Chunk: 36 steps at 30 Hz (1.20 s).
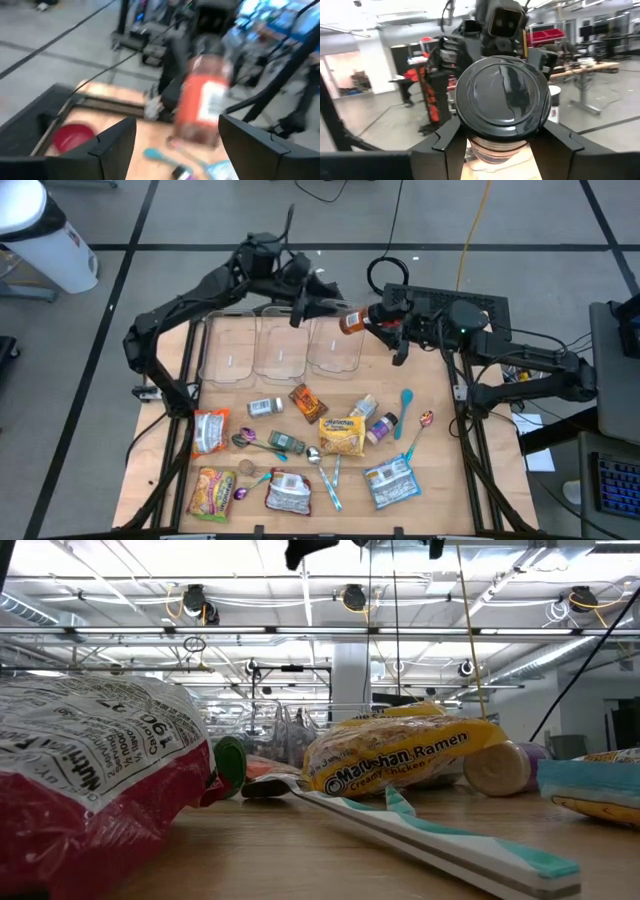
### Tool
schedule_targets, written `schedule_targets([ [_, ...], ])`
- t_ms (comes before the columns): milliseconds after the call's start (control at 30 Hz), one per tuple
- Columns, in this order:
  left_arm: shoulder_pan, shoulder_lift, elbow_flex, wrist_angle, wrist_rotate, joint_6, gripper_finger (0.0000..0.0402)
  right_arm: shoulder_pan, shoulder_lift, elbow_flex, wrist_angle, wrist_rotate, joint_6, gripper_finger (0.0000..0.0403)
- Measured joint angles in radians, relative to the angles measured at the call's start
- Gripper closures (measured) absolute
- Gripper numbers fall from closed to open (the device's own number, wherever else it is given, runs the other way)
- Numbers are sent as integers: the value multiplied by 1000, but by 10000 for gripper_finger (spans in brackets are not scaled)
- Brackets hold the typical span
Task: Pick & Place Food Item
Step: Adjust the orange spice bottle in the left transparent bin
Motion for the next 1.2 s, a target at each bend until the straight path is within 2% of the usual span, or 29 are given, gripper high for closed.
schedule_targets([
  [233,-18,6,0,-143,-60,91,139,0,13,0,19,-2,17,228],
  [433,-48,7,0,-127,-121,128,154,0,66,0,33,-34,42,228],
  [800,-66,7,0,-195,-136,138,191,-7,116,0,98,-60,54,229],
  [1200,-108,14,0,-166,-174,133,223,-19,127,37,101,-62,48,229],
])
